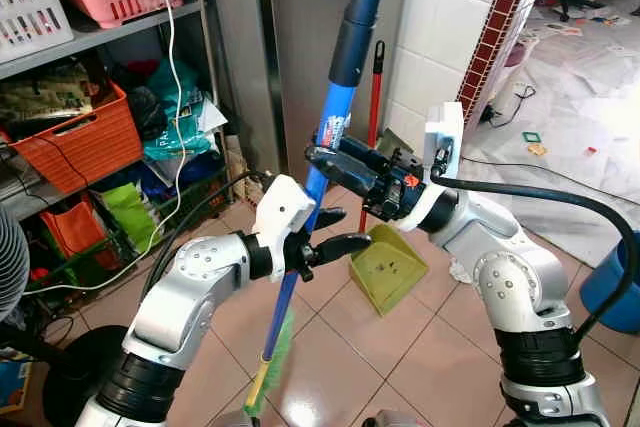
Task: Sweep floor
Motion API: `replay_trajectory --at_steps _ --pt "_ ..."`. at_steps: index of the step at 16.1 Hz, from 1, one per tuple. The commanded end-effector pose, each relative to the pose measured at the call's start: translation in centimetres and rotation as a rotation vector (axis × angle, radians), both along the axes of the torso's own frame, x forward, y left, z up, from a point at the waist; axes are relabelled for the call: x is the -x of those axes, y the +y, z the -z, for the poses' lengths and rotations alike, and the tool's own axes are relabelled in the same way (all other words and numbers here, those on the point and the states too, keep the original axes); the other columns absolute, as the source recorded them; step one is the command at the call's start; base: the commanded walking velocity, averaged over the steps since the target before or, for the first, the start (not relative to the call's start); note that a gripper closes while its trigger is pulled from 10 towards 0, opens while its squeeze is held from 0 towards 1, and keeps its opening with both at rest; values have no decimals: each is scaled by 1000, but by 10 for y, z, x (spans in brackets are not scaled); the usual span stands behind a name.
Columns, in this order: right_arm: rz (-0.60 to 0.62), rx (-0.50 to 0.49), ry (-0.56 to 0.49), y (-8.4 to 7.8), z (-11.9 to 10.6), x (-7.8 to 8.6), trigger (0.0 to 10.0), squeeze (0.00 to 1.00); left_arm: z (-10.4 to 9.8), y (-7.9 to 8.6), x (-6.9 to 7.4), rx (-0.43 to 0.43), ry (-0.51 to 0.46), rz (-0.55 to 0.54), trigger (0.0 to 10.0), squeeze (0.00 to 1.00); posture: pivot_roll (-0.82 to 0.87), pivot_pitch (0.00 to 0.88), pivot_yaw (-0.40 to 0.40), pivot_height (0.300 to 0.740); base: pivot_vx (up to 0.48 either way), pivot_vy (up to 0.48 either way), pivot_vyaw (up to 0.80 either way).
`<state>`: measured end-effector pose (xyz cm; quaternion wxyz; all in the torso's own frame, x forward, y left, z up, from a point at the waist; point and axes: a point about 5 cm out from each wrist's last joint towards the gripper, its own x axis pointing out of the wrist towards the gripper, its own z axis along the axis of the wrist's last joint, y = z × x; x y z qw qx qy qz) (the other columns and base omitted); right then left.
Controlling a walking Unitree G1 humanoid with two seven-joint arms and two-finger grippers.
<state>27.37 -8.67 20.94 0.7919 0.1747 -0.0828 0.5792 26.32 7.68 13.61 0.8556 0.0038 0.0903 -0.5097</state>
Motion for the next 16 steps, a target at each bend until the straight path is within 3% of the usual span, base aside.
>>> replay_trajectory --at_steps 1,5,11,16 --pt "-59 -32 -27 9 -6 6 0 0 -8 -6 -2 9 -40 23 0 0 -109 0 23 740 0 0 0" --pt "-52 -6 -34 16 -1 9 0 0 -10 2 -17 -28 -130 -101 0 0 -109 0 23 740 0 0 0" --pt "-62 -18 -30 20 -2 11 0 0 -9 3 -17 -24 -145 -104 0 0 -106 0 20 740 0 0 0" --pt "-59 0 -39 22 1 12 0 0 -9 10 -29 -74 -222 -217 0 0 -107 0 17 740 0 0 0"
